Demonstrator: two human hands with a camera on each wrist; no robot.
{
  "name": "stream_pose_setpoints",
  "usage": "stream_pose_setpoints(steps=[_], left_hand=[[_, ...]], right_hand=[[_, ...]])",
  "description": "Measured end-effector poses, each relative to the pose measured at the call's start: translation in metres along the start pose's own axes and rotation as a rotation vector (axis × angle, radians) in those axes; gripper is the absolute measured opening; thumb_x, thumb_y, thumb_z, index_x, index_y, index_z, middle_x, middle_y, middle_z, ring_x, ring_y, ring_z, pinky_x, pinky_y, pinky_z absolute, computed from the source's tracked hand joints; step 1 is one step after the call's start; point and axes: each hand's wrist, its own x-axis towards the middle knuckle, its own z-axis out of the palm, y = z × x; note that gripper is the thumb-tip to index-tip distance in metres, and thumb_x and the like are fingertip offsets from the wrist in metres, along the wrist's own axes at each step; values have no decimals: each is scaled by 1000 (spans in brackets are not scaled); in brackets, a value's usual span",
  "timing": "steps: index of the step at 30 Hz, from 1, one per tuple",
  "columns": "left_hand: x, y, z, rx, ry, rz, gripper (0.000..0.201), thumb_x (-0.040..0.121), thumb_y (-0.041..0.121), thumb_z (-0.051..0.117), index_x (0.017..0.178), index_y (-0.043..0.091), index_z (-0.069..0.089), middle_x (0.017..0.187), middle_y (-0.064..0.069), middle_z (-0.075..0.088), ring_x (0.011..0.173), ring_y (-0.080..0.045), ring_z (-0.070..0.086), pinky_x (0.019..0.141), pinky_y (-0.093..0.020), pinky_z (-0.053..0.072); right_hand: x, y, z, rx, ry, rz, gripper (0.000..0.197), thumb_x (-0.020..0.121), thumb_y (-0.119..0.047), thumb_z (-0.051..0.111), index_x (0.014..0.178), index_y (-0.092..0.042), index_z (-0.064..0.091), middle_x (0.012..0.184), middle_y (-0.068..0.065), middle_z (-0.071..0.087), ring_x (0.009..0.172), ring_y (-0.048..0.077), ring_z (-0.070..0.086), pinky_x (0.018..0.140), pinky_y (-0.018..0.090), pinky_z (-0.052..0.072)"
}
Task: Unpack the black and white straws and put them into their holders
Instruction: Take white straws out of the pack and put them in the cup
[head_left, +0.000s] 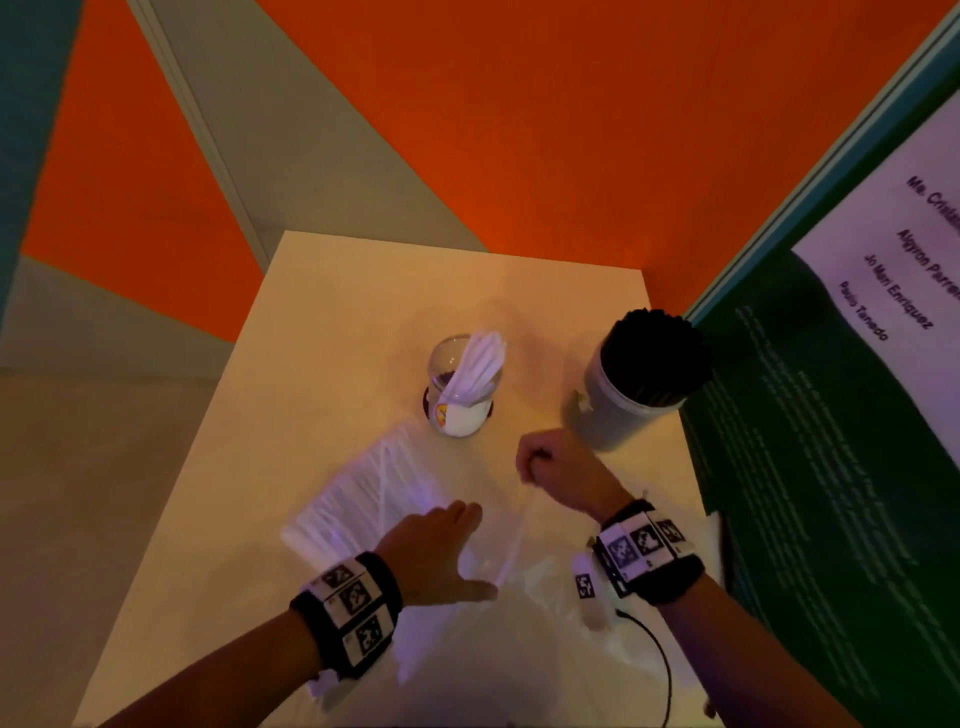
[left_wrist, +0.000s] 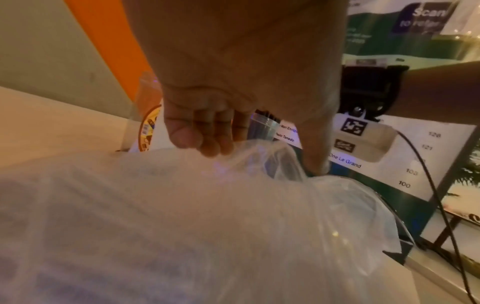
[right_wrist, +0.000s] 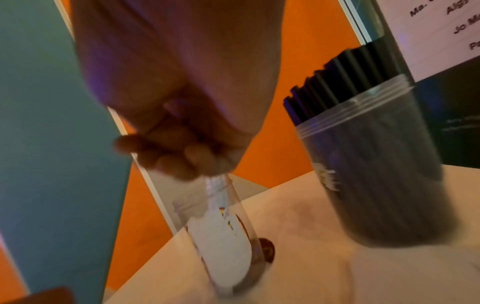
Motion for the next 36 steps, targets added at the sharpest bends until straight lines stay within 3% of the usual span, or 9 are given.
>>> stream_pose_setpoints(steps=[3, 5, 9, 13, 21, 23, 27, 32, 36], left_hand=[[-8, 5, 1, -101, -22, -23, 47, 90, 41, 52, 126, 17, 33, 109, -5, 58, 85, -26, 60, 71, -33, 45], [-11, 4, -4, -273, -17, -42, 34, 92, 29, 53, 121, 18, 38, 101, -5, 62, 79, -22, 60, 67, -27, 42], [-18, -1, -12, -493, 33, -56, 26, 93, 22, 57, 115, 17, 43, 98, -4, 60, 69, -13, 62, 60, -18, 45], [-29, -1, -17, -599, 106, -58, 24, 93, 11, 57, 113, 12, 45, 96, -3, 56, 63, -16, 65, 55, -20, 49], [-40, 10, -15, -687, 170, -66, 20, 94, 11, 55, 112, 8, 47, 100, -11, 57, 73, -34, 66, 67, -47, 54], [-43, 9, -13, -707, 183, -64, 19, 94, 11, 55, 111, 8, 47, 100, -10, 57, 73, -34, 67, 67, -46, 54], [-46, 9, -11, -728, 181, -63, 17, 95, 12, 55, 110, 11, 47, 98, -6, 57, 70, -30, 68, 64, -43, 55], [-46, 8, -9, -721, 187, -65, 15, 94, 13, 55, 106, 18, 47, 92, 4, 57, 66, -24, 68, 58, -31, 55], [-45, 7, -9, -701, 181, -73, 15, 95, 14, 54, 106, 21, 47, 92, 4, 56, 65, -22, 68, 58, -31, 56]], right_hand=[[-33, 9, 23, -111, -537, 165, 35, 70, -1, 42, 62, -23, 68, 59, -6, 65, 51, -1, 54, 59, 17, 46], [-44, 14, 49, -129, -672, 238, 33, 78, 1, 43, 85, -9, 74, 81, 11, 72, 58, 4, 57, 64, 20, 49], [-39, 13, 107, -214, -420, 131, 26, 93, -1, 45, 106, 4, 66, 111, 23, 65, 93, 28, 61, 85, 29, 46], [-21, 11, 149, -365, -223, 157, 31, 97, -10, 39, 122, 0, 55, 121, 20, 59, 111, 34, 57, 96, 43, 44], [-11, 19, 176, -516, -223, 408, 27, 96, -23, 48, 115, -6, 58, 125, 20, 56, 119, 35, 52, 96, 40, 42], [-11, 17, 179, -455, -207, 414, 17, 95, -21, 50, 97, -8, 61, 121, 20, 59, 115, 33, 56, 95, 40, 44], [-11, 15, 181, -423, -223, 372, 13, 98, -16, 45, 97, -8, 56, 121, 19, 57, 113, 31, 56, 92, 39, 43], [-15, 10, 172, -456, -287, 357, 33, 97, -19, 46, 127, -8, 50, 131, 19, 51, 118, 33, 51, 95, 39, 40], [-24, -3, 159, -342, -260, 300, 32, 91, -15, 54, 122, -9, 59, 121, 16, 61, 107, 32, 60, 88, 38, 46]])
